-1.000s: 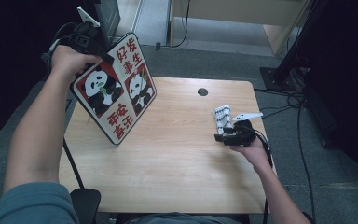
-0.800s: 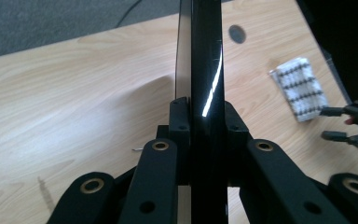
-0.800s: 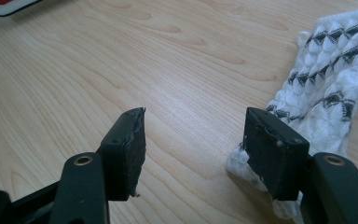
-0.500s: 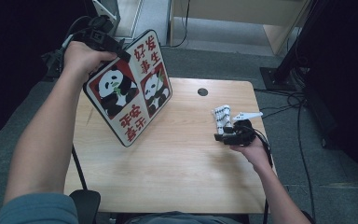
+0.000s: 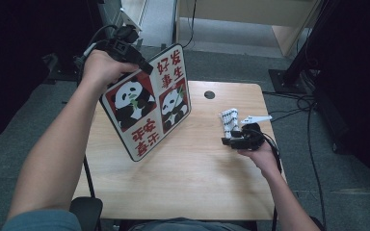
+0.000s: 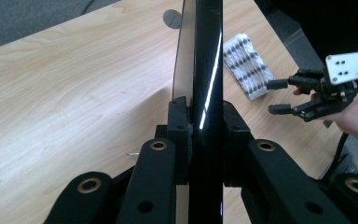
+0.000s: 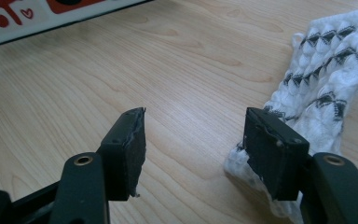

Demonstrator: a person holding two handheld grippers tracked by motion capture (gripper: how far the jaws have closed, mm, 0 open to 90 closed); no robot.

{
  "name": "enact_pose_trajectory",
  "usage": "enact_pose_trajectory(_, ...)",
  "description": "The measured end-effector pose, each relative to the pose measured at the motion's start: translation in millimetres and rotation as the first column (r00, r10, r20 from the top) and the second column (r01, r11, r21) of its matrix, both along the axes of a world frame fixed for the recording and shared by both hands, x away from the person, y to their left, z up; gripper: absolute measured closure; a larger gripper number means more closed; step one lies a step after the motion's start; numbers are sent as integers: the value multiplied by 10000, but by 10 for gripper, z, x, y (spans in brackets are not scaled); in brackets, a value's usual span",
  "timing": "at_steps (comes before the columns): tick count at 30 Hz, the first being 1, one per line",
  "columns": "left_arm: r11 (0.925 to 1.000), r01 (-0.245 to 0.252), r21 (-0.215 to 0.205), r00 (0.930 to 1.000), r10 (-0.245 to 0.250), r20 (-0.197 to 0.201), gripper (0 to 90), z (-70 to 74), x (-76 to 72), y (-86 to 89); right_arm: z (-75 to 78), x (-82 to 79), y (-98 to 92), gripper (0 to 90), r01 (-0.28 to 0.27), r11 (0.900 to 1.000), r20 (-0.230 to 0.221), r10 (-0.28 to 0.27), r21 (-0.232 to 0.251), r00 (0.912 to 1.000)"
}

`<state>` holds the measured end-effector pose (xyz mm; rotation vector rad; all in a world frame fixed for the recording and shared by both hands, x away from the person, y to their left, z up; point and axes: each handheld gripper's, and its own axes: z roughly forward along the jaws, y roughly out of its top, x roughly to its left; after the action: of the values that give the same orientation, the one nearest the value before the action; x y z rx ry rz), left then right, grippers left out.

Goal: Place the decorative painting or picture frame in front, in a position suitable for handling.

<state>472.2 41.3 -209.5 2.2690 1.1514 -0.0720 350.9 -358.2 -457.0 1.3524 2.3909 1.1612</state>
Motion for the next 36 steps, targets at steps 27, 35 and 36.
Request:
enact_pose_trajectory(27, 9938, 1005, -468, 9934, -1029, -505, 783, -293, -166, -705, -7, -30, -13, 405, -29, 10000, 60, 29, -41, 10000)
enact_pose_trajectory(35, 9944, 958, -435, 9943, -977, -422, 784, -301, -181, -704, -14, -30, -1, 405, -90, 9999, 52, 91, -100, 9999)
enact_pose_trajectory(36, 9946, 927, -472, 9946, -948, -431, 783, -306, -182, -697, -16, -26, 2, 405, -108, 9999, 49, 109, -121, 9999)
